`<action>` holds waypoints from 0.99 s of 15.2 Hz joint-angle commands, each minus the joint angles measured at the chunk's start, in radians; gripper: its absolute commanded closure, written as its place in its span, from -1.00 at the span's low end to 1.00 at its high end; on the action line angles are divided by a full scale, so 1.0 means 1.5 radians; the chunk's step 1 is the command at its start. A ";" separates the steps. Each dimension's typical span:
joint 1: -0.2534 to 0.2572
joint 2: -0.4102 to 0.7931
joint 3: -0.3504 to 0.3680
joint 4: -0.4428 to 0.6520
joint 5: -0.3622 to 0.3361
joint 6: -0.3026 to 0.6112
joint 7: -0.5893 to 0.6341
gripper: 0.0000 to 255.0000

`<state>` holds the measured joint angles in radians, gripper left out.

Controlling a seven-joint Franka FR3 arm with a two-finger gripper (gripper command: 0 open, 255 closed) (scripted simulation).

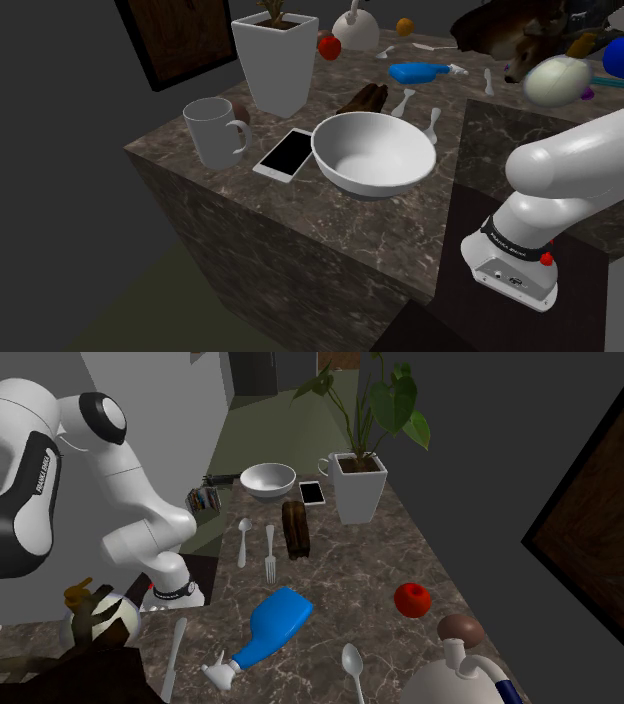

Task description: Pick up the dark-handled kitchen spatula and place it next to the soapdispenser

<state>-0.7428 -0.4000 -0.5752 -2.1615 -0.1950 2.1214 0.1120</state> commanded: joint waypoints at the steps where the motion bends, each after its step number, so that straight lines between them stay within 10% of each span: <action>1: 0.004 0.008 0.006 -0.037 0.002 -0.057 0.001 1.00; 13: -0.018 0.020 0.018 -0.069 0.012 -0.017 -0.009 1.00; 14: -0.008 0.045 0.010 -0.026 0.028 -0.035 -0.020 -1.00; 15: -0.008 0.041 0.014 -0.024 0.026 -0.041 -0.015 -1.00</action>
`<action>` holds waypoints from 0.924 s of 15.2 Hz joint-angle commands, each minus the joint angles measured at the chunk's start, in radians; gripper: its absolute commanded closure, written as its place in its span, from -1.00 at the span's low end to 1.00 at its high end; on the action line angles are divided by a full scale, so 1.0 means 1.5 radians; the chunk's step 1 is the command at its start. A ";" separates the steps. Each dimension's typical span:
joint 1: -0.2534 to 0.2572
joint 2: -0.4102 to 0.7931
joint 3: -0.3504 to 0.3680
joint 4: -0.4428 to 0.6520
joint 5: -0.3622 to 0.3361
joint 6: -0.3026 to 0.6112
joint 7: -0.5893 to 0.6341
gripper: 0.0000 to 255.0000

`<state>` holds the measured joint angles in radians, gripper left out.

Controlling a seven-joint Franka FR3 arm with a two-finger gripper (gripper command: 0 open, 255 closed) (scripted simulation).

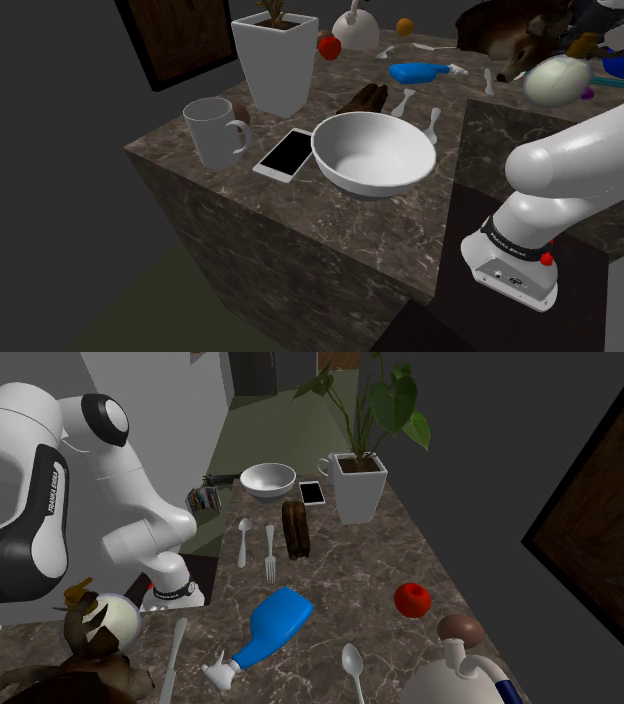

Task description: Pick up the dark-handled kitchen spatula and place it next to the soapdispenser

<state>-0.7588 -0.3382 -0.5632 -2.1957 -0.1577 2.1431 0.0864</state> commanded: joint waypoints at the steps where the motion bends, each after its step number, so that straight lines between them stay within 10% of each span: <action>1: 0.004 0.009 0.000 0.000 0.006 -0.047 -0.004 -1.00; 14: -0.010 -0.051 0.028 0.014 -0.018 -0.119 0.015 -1.00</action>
<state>-0.7742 -0.4146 -0.5218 -2.1755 -0.1844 1.9649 0.1079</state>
